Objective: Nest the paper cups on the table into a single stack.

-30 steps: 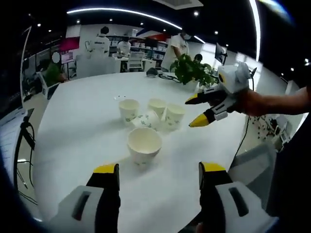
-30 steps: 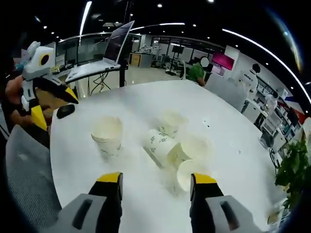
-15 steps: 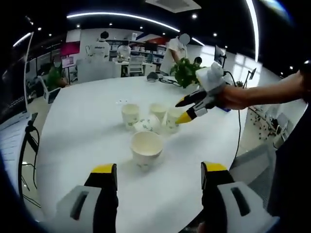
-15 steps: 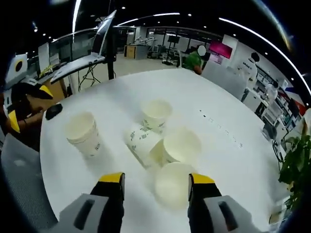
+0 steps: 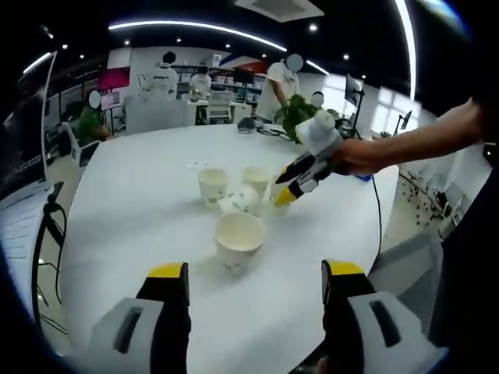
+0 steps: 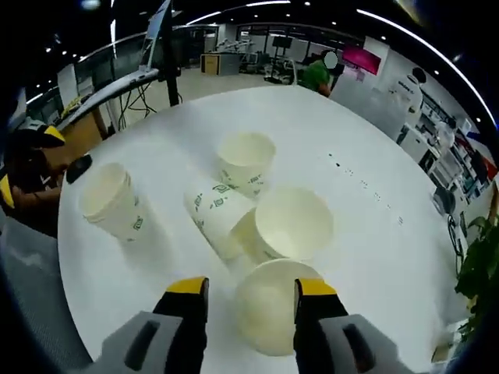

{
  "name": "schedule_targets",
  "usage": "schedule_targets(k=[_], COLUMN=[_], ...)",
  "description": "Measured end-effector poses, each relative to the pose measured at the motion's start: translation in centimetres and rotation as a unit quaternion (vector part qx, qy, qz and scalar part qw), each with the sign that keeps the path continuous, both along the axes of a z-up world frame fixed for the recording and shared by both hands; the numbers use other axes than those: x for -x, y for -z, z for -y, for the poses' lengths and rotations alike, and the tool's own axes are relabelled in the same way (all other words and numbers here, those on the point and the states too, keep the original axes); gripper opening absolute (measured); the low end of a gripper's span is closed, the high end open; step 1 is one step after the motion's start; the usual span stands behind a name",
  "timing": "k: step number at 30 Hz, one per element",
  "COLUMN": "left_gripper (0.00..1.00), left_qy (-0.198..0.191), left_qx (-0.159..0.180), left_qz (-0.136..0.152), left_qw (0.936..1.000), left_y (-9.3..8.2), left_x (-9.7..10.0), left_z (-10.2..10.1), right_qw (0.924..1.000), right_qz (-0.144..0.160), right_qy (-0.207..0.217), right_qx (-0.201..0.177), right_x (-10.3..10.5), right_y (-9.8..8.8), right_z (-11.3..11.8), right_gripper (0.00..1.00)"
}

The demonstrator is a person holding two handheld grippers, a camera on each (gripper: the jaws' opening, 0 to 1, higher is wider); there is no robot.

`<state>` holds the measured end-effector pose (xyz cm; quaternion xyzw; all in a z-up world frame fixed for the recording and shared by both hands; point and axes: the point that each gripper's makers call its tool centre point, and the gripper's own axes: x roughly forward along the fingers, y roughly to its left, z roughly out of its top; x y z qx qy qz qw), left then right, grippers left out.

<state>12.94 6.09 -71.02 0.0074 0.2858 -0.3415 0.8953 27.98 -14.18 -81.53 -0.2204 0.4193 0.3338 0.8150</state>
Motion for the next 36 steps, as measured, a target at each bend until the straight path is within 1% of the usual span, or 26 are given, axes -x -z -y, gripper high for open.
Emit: schedule_targets(k=[3, 4, 5, 6, 8, 10, 13, 15, 17, 20, 23, 25, 28, 33, 36], left_gripper=[0.66, 0.66, 0.66, 0.66, 0.66, 0.65, 0.65, 0.65, 0.65, 0.65, 0.65, 0.64, 0.64, 0.65, 0.65], left_qy=[0.000, 0.000, 0.000, 0.000, -0.001, -0.002, -0.004, -0.004, -0.003, -0.002, 0.000, 0.001, 0.001, 0.002, 0.002], left_qx=[0.001, 0.000, 0.000, -0.001, -0.001, 0.000, 0.000, -0.001, -0.001, -0.004, -0.004, -0.005, -0.005, -0.006, -0.005], left_qz=[-0.001, -0.002, -0.002, -0.002, -0.003, -0.004, -0.006, -0.006, -0.006, -0.006, -0.007, -0.008, -0.009, -0.008, -0.009], left_qw=[1.0000, 1.0000, 1.0000, 1.0000, 1.0000, 1.0000, 1.0000, 1.0000, 1.0000, 1.0000, 1.0000, 1.0000, 0.9999, 0.9999, 0.9999], left_y=[0.0, 0.0, 0.1, 0.1, 0.1, 0.2, 0.3, 0.3, 0.3, 0.3, 0.2, 0.3, 0.3, 0.3, 0.6], left_x=[0.1, 0.1, 0.1, 0.0, 0.1, 0.0, 0.0, -0.1, 0.0, 0.1, 0.3, 0.4, 0.4, 0.4, 0.2], left_z=[0.1, 0.0, -0.1, -0.2, -0.4, -0.7, -0.9, -0.9, -0.8, -0.7, -0.7, -0.7, -0.7, -0.7, -0.8], right_qw=[1.0000, 0.9999, 0.9999, 0.9997, 0.9994, 0.9991, 0.9986, 0.9977, 0.9974, 0.9976, 0.9962, 0.9959, 0.9958, 0.9952, 0.9947], right_qz=[-0.006, -0.008, -0.008, -0.010, -0.013, -0.015, -0.016, -0.013, -0.014, -0.017, -0.012, -0.012, -0.011, -0.003, 0.003], right_qy=[-0.006, -0.009, -0.011, -0.017, -0.024, -0.029, -0.037, -0.047, -0.049, -0.050, -0.066, -0.069, -0.072, -0.079, -0.084], right_qx=[0.001, 0.005, 0.007, 0.013, 0.020, 0.027, 0.034, 0.048, 0.051, 0.044, 0.055, 0.056, 0.054, 0.057, 0.059], right_x=[0.2, 0.0, -0.1, 0.3, 0.2, 0.8, 1.1, 1.1, 1.2, 1.9, 2.0, 2.2, 1.8, 2.1, 1.8], right_y=[0.1, 0.5, 0.6, 0.4, 0.8, 0.8, 1.0, 1.3, 1.2, 0.8, 1.0, 0.9, 0.9, 0.6, 0.5], right_z=[-0.2, -0.5, -0.5, -0.4, -0.5, -0.6, -0.6, -0.3, -0.3, -0.7, -0.7, -0.7, -0.5, -0.5, -0.4], right_gripper=[0.34, 0.33, 0.32, 0.31, 0.28, 0.24, 0.15, 0.07, 0.01, 0.01, 0.00, 0.00, 0.00, 0.00, 0.00])
